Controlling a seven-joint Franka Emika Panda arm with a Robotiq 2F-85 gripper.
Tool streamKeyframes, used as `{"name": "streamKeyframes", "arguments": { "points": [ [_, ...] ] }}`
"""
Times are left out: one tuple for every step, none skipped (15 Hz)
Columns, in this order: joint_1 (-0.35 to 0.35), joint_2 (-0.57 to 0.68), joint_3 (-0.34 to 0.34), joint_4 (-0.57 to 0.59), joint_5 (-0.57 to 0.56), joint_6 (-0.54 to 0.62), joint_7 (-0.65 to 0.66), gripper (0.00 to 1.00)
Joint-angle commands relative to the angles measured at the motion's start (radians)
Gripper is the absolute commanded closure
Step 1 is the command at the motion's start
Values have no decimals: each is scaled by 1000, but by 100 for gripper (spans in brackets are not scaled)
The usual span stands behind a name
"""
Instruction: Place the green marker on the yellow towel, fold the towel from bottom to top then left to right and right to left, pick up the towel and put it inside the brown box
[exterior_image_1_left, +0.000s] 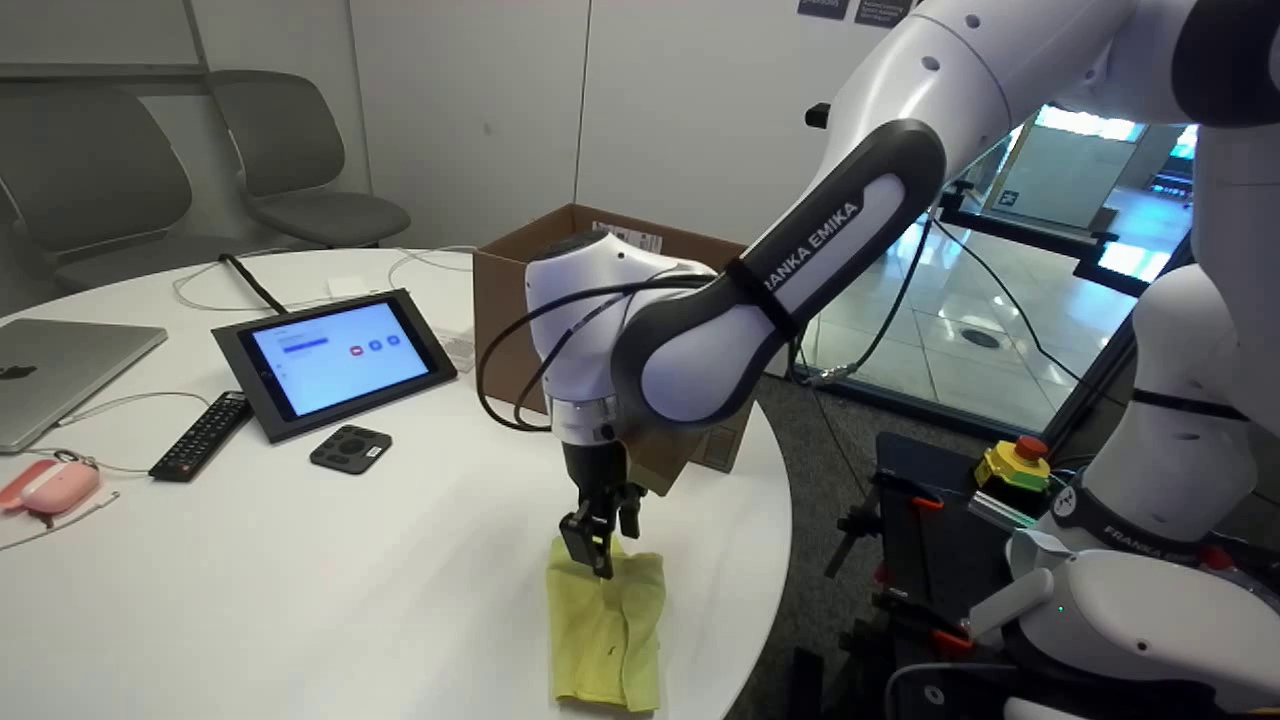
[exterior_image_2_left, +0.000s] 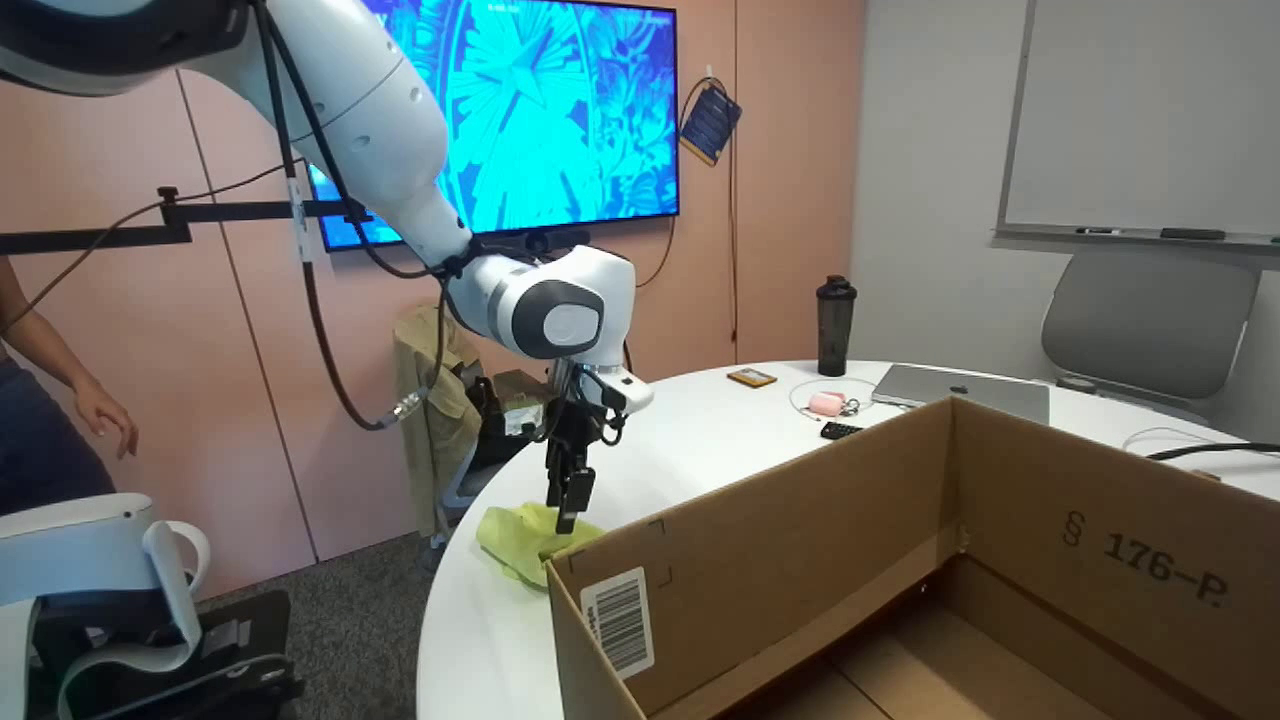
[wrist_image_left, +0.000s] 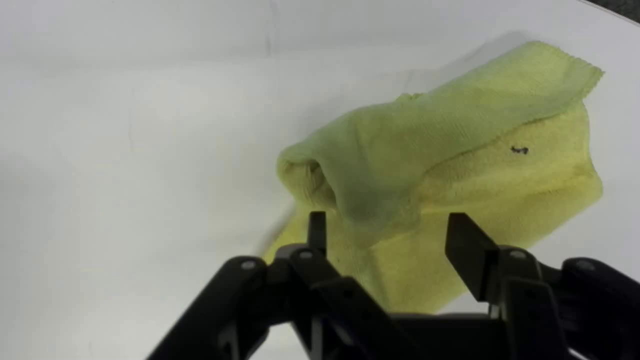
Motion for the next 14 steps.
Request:
{"name": "streamKeyframes", "arguments": {
  "points": [
    [9,-94,-21,-43,-29,21,38,2],
    [11,-108,-25,-45,-26,22,65,0],
    [17,-121,-30,-46,-26,16,99,0],
    [23,-132,-33,-51,-22,23,143,0],
    [25,-141,-29,-53,-13,26,174,0],
    [34,-149,-31,-55,-7,25,232,0],
    [38,-155,-27,-52,0,15,279,0],
    [49,-155,-25,-50,3,8,349,0],
    [60,-151,-22,-43,8,-1,419,0],
    [69,-150,-16,-41,14,-6,484,0],
    [82,-142,-8,-33,22,-13,552,0],
    [95,-139,-2,-30,27,-12,620,0],
    [111,-133,4,-25,31,-10,694,0],
    [126,-129,7,-21,26,-7,767,0]
  ]
}}
